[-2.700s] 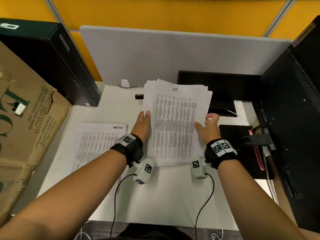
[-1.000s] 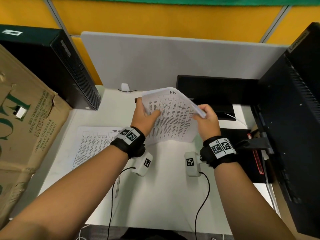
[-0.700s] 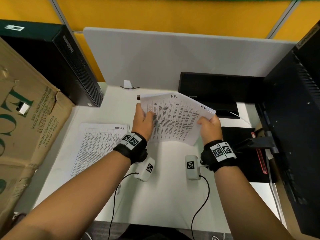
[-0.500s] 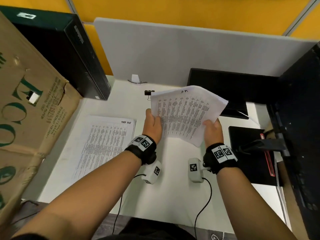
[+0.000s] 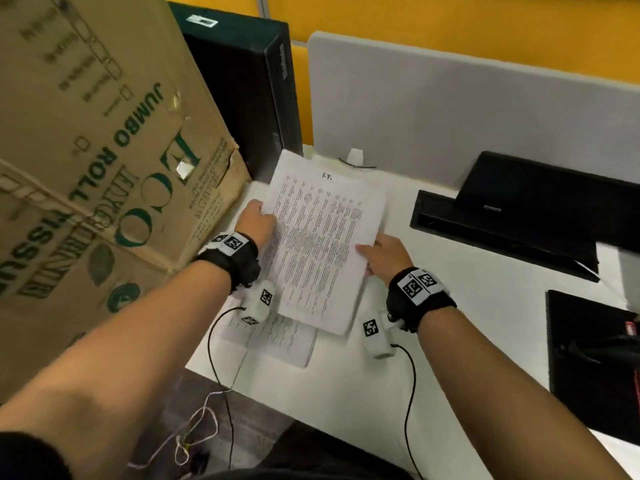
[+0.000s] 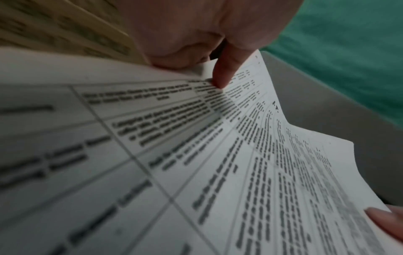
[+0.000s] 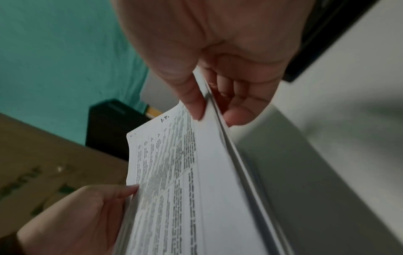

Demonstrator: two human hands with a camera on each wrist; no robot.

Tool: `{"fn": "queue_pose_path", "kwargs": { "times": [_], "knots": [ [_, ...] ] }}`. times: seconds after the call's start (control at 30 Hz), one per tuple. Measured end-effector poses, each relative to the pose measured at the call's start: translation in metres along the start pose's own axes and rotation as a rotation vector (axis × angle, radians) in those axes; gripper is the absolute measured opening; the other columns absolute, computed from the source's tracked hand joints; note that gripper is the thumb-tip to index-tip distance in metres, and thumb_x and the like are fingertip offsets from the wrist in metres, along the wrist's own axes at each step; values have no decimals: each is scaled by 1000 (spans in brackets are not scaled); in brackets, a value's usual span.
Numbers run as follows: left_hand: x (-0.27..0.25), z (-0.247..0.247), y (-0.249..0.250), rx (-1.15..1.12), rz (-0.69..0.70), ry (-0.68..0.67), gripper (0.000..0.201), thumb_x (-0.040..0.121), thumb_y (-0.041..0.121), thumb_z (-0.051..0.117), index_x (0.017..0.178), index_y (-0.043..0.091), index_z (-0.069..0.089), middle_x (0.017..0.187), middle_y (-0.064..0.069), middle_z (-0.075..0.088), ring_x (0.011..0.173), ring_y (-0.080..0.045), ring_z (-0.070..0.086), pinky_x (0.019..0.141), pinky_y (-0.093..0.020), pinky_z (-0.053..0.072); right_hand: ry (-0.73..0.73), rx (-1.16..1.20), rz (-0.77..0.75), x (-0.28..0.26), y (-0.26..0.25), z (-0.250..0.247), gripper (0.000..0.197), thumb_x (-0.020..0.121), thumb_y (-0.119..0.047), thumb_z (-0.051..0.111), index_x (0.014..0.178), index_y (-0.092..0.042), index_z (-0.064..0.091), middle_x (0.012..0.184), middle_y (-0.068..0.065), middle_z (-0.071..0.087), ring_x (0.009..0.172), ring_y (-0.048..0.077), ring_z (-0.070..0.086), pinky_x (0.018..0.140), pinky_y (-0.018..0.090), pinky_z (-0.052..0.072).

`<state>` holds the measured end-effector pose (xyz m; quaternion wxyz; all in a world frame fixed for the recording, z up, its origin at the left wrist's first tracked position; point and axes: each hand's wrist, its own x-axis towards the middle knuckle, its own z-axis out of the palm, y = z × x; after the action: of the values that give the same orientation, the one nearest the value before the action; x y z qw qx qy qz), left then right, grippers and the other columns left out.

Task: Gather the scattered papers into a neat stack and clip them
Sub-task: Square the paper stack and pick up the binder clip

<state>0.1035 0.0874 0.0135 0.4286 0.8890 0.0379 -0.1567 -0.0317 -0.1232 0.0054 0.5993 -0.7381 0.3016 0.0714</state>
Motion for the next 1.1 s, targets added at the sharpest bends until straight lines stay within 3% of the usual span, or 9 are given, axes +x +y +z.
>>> {"fn": "queue_pose_path", "kwargs": {
  "times": [0.17, 0.3, 0.37, 0.43, 0.5, 0.6, 0.77, 0.97, 1.1],
  "knots": [
    [8, -14, -74, 141, -169, -33, 41, 94, 14, 49, 133, 3, 45, 125, -17, 57, 113, -35, 56, 93, -37, 44, -102, -72, 156, 3, 22, 59, 10, 90, -9, 64, 80, -9, 63, 81, 12, 67, 57, 22, 61, 53, 27, 56],
    [5, -10, -99, 208, -200, -34, 43, 94, 11, 47, 135, 4, 42, 126, -19, 58, 111, -36, 57, 86, -35, 45, -123, -127, 253, 7, 39, 84, 13, 84, -10, 71, 75, -10, 62, 94, 17, 71, 83, 36, 70, 78, 49, 59],
    [4, -8, -105, 249, -221, -50, 42, 95, 8, 45, 137, 5, 40, 122, -18, 58, 107, -34, 57, 78, -31, 41, -107, -170, 279, 9, 45, 92, 12, 82, -13, 74, 84, -7, 63, 100, 19, 71, 86, 37, 71, 76, 49, 59],
    [3, -5, -108, 294, -219, -50, 43, 94, 7, 44, 138, 6, 39, 124, -18, 56, 104, -34, 56, 78, -33, 42, -92, -252, 283, 11, 50, 98, 33, 81, -19, 75, 105, -1, 61, 108, 19, 69, 91, 36, 70, 76, 46, 59],
    [3, -4, -108, 365, -210, -19, 46, 91, 8, 46, 137, 5, 42, 132, -18, 49, 111, -34, 54, 87, -39, 48, -47, -340, 262, 11, 52, 101, 64, 79, -25, 77, 129, 0, 46, 126, 18, 59, 111, 33, 61, 90, 42, 54],
    [2, -4, -107, 457, -233, 13, 50, 87, 15, 49, 136, 10, 43, 137, -13, 38, 118, -32, 49, 98, -43, 46, 45, -343, 218, 9, 52, 102, 85, 77, -28, 80, 138, 3, 30, 138, 19, 45, 126, 31, 48, 103, 40, 44],
    [8, -1, -101, 462, -255, -12, 53, 86, 18, 57, 135, 6, 45, 133, -18, 48, 117, -34, 52, 97, -41, 48, 43, -331, 300, 12, 44, 104, 76, 81, -22, 76, 138, 5, 32, 135, 19, 50, 122, 31, 53, 95, 34, 47],
    [10, 1, -95, 350, -369, -77, 48, 83, 15, 58, 128, 1, 49, 123, -17, 60, 105, -34, 61, 87, -37, 53, 16, -327, 379, 17, 35, 97, 41, 88, -11, 62, 126, 1, 54, 129, 18, 59, 117, 32, 58, 94, 36, 49],
    [5, 14, -82, 268, -441, -138, 55, 86, 17, 51, 138, 3, 41, 134, -18, 49, 118, -37, 52, 97, -38, 45, -46, -317, 403, 14, 33, 80, 40, 94, -10, 56, 130, 5, 49, 133, 17, 56, 122, 30, 55, 96, 32, 46]
  ]
}}
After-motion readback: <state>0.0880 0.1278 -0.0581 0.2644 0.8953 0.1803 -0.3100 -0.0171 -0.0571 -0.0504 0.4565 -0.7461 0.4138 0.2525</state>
